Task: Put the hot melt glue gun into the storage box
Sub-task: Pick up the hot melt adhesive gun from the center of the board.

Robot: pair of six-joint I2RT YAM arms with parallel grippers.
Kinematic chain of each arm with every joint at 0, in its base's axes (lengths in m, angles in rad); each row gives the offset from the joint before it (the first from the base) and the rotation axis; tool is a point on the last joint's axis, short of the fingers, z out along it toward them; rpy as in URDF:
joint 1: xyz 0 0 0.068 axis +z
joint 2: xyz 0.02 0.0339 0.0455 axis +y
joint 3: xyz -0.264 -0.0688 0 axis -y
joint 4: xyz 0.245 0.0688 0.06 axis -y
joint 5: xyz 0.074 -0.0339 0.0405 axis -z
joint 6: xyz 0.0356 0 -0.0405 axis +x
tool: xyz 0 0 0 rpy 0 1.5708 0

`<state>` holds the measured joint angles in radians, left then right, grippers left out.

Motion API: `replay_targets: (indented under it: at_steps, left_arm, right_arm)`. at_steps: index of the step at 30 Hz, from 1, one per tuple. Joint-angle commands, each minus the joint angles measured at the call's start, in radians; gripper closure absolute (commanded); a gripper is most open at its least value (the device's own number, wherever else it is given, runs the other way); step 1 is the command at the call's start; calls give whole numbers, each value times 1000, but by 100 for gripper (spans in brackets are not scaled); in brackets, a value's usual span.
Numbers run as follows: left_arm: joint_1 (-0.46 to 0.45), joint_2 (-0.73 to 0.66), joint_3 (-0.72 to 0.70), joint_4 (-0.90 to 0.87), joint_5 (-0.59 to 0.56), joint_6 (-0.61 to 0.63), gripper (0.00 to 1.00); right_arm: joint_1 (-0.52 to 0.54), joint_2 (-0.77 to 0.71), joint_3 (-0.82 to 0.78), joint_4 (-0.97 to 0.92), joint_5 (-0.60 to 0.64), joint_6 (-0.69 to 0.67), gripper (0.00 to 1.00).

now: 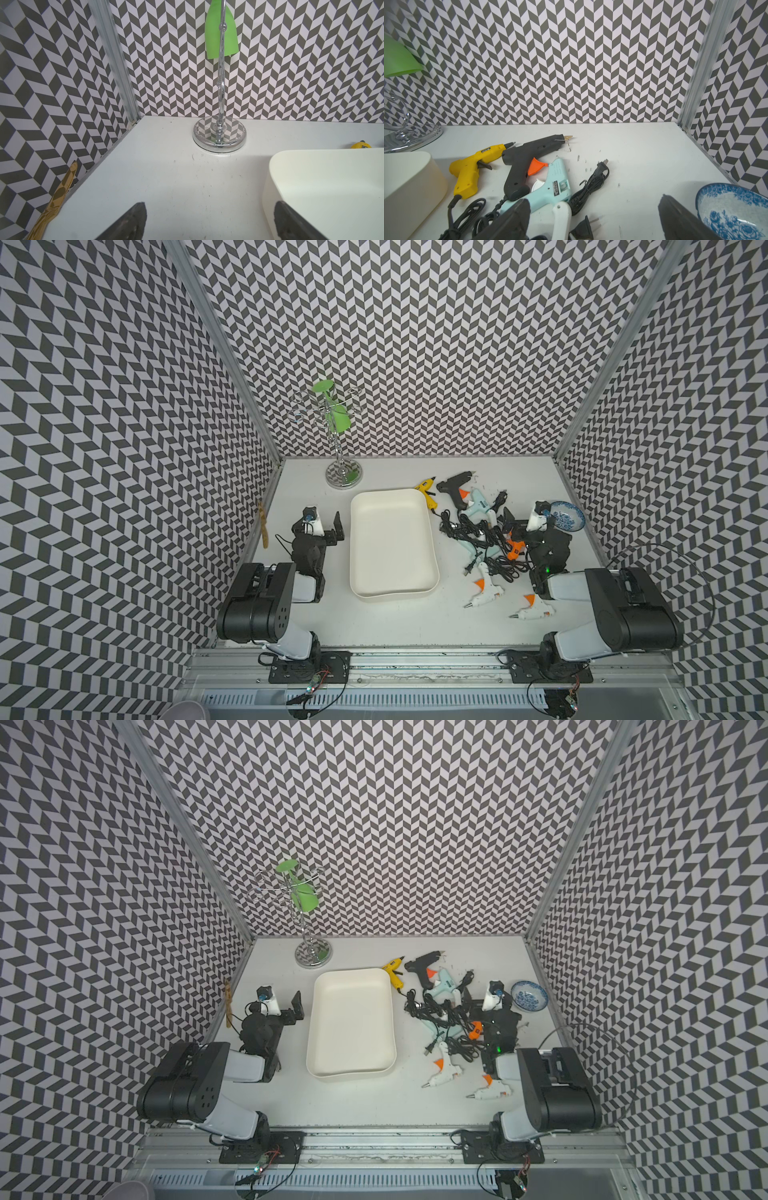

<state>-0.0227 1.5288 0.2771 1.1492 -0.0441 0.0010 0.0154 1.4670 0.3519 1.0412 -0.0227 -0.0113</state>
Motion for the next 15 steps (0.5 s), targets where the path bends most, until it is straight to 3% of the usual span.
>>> replay_targets:
  at_steps: [1, 4, 8, 12, 15]
  left_arm:
    - [-33, -106, 85, -192, -16, 47, 0]
    - [-64, -187, 177, -378, -59, 13, 0]
    - [-123, -239, 400, -800, -51, -94, 0]
    - [-179, -212, 605, -1148, -9, -182, 3]
    - [-188, -187, 696, -1306, 70, -212, 7]
  right_arm:
    - [8, -55, 148, -313, 30, 63, 1]
    - [12, -42, 310, -580, 18, 143, 0]
    - [40, 42, 547, -878, -57, 158, 6]
    - [131, 161, 771, -1079, -82, 128, 9]
    - [231, 276, 950, -1218, -40, 51, 10]
